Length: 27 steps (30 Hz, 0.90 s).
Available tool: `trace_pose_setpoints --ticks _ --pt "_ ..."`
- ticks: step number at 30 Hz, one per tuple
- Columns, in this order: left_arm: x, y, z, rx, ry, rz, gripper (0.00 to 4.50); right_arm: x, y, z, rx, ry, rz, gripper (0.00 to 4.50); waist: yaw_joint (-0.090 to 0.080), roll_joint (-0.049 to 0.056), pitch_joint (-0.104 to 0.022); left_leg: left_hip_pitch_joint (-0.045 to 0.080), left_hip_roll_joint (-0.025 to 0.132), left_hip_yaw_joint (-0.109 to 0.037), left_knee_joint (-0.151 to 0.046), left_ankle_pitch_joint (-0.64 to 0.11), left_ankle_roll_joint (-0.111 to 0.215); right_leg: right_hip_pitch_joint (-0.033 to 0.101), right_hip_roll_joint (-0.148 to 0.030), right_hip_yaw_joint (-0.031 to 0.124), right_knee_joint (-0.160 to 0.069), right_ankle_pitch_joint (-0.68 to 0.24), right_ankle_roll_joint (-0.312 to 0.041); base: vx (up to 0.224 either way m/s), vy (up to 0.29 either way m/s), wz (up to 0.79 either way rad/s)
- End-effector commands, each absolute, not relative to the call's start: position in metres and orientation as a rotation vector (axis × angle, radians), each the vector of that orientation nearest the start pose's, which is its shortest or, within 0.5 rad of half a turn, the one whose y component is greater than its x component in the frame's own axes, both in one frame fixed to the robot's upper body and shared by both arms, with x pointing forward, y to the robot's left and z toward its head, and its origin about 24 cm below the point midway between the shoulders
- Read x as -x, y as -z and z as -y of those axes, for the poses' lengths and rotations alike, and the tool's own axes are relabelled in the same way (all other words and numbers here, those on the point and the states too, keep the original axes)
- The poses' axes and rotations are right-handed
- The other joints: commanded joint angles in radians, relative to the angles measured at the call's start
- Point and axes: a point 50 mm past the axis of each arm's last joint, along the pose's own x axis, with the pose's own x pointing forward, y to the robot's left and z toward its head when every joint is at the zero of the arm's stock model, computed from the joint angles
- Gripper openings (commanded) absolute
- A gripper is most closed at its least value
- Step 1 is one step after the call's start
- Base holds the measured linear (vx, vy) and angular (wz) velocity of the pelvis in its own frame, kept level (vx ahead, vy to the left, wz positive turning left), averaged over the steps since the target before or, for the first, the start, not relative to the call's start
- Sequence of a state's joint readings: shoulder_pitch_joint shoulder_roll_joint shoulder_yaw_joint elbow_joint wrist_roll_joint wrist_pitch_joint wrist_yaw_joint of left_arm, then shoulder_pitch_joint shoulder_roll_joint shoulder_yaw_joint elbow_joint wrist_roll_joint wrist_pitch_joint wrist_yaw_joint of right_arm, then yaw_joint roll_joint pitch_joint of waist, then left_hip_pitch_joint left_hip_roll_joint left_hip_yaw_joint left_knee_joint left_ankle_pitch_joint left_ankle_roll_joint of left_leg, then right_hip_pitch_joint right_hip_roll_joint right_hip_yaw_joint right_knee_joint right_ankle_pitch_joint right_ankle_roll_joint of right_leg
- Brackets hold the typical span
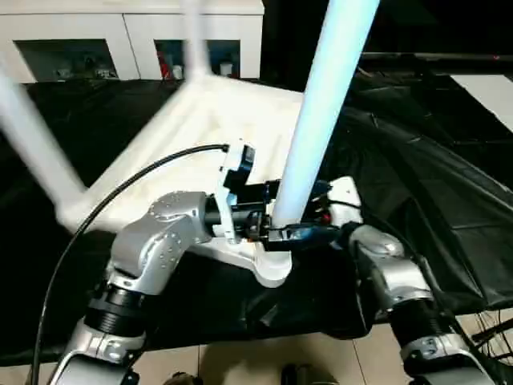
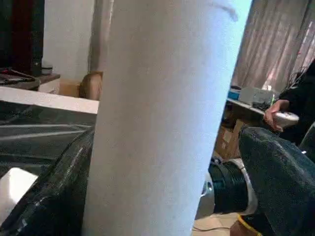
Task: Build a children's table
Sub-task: Rotate table base
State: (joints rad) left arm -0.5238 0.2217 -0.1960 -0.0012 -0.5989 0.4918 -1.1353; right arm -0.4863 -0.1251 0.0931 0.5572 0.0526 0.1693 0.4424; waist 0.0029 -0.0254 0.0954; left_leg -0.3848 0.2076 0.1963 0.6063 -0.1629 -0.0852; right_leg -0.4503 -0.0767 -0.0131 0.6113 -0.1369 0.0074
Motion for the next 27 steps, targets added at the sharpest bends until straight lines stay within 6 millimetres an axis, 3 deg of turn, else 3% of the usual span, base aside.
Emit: trace_pose_setpoints --ticks 1,8,13,18,20,23,27 --pt "-0.278 -0.148 -0.053 0.209 1.614 0.04 4.48 -0.33 -0.041 0.091 0.091 -0.682 -0.248 3.1 0.009 0.002 -0.084 0.011 -0.001 -0.002 -0.069 -0.277 0.029 0.064 -0.02 0.014 -0.073 -0.312 -0.184 0.0 0.0 0.0" --pt "-0.287 -0.143 -0.05 0.154 1.542 0.049 4.48 -0.333 -0.042 0.095 0.114 -0.659 -0.238 3.1 0.011 0.001 -0.086 0.011 -0.001 -0.003 -0.068 -0.269 0.036 0.068 -0.022 0.014 -0.072 -0.293 -0.191 0.0 0.0 0.0" --pt "-0.311 -0.132 -0.062 0.005 1.331 0.014 4.48 -0.344 -0.048 0.119 0.123 -0.474 -0.204 3.1 0.011 0.001 -0.083 0.013 -0.002 -0.003 -0.07 -0.283 0.028 0.064 -0.02 0.013 -0.078 -0.327 -0.173 0.0 0.0 0.0" --pt "-0.319 -0.128 -0.079 -0.062 1.241 0.003 4.48 -0.349 -0.06 0.14 0.092 -0.415 -0.168 3.1 0.012 0.001 -0.081 0.015 -0.004 -0.003 -0.069 -0.302 0.022 0.06 -0.019 0.013 -0.08 -0.361 -0.15 0.0 0.0 0.0" --pt "-0.318 -0.129 -0.087 -0.063 1.238 0.009 4.48 -0.347 -0.066 0.149 0.106 -0.434 -0.146 3.1 0.012 -0.001 -0.082 0.011 -0.005 -0.004 -0.069 -0.291 0.025 0.066 -0.02 0.012 -0.078 -0.349 -0.156 0.0 0.0 0.0" --pt "-0.313 -0.129 -0.092 -0.043 1.254 0.018 4.48 -0.342 -0.071 0.158 0.109 -0.452 -0.129 3.1 0.012 -0.005 -0.08 0.01 -0.003 -0.002 -0.069 -0.282 0.038 0.062 -0.019 0.013 -0.078 -0.328 -0.166 0.0 0.0 0.0" --pt "-0.305 -0.125 -0.099 -0.053 1.268 -0.009 4.48 -0.33 -0.076 0.168 0.136 -0.513 -0.122 3.1 0.019 0.001 -0.078 0.012 0.001 -0.001 -0.072 -0.274 0.054 0.061 -0.016 0.014 -0.075 -0.295 -0.183 0.0 0.0 0.0"
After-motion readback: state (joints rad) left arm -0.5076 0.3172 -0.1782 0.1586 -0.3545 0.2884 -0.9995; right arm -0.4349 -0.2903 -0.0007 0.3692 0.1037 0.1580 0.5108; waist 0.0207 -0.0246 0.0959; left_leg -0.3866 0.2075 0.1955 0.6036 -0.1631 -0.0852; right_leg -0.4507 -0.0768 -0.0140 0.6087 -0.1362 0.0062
